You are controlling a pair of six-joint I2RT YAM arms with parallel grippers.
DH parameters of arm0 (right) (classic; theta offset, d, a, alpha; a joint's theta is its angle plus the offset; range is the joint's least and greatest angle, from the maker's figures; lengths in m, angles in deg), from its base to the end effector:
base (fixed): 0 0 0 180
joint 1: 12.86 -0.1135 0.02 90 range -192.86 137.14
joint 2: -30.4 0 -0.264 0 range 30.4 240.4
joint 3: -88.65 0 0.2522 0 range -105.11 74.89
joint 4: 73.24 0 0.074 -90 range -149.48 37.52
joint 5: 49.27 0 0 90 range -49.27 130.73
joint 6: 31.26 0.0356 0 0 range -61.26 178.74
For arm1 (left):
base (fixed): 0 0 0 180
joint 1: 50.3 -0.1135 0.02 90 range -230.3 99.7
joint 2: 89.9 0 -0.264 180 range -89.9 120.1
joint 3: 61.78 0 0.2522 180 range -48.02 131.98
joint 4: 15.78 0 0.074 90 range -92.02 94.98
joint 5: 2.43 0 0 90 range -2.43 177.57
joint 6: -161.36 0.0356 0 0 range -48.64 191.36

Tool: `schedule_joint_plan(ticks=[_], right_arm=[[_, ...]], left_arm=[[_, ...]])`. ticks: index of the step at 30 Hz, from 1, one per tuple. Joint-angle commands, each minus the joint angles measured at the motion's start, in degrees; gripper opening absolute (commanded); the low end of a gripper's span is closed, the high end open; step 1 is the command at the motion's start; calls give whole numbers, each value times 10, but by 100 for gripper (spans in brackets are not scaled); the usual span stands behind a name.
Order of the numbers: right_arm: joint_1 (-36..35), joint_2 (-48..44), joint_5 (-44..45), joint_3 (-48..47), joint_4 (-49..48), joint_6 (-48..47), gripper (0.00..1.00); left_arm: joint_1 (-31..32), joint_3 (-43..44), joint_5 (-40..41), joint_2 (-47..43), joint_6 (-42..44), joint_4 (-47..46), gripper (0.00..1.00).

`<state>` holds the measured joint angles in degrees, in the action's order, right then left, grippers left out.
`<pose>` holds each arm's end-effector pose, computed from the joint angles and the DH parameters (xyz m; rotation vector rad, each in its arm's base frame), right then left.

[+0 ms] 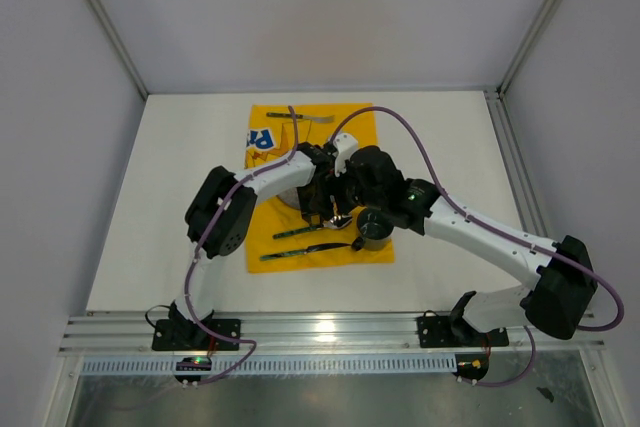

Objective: Set the dinner table for one person

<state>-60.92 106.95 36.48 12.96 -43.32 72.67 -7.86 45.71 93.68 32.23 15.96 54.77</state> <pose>0.2018 0.2285 0.3104 -0.6872 2.0811 0.7109 0.3078 -0.2763 0.1643 -0.3460 2.9862 0.0103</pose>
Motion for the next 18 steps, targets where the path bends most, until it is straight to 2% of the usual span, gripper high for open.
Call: schedule_joint_plan(ticks=[1,12,18], right_arm=[[-3,1,-2,-17,-32,4,70],[-4,4,4,-21,-31,-1,70],[-3,-4,36,-18,-34,-5,70]], left_arm=[[5,1,-12,5,-6,-1,34],[5,-9,-18,3,-4,-3,33],[5,-29,-26,-5,-10,-11,33]])
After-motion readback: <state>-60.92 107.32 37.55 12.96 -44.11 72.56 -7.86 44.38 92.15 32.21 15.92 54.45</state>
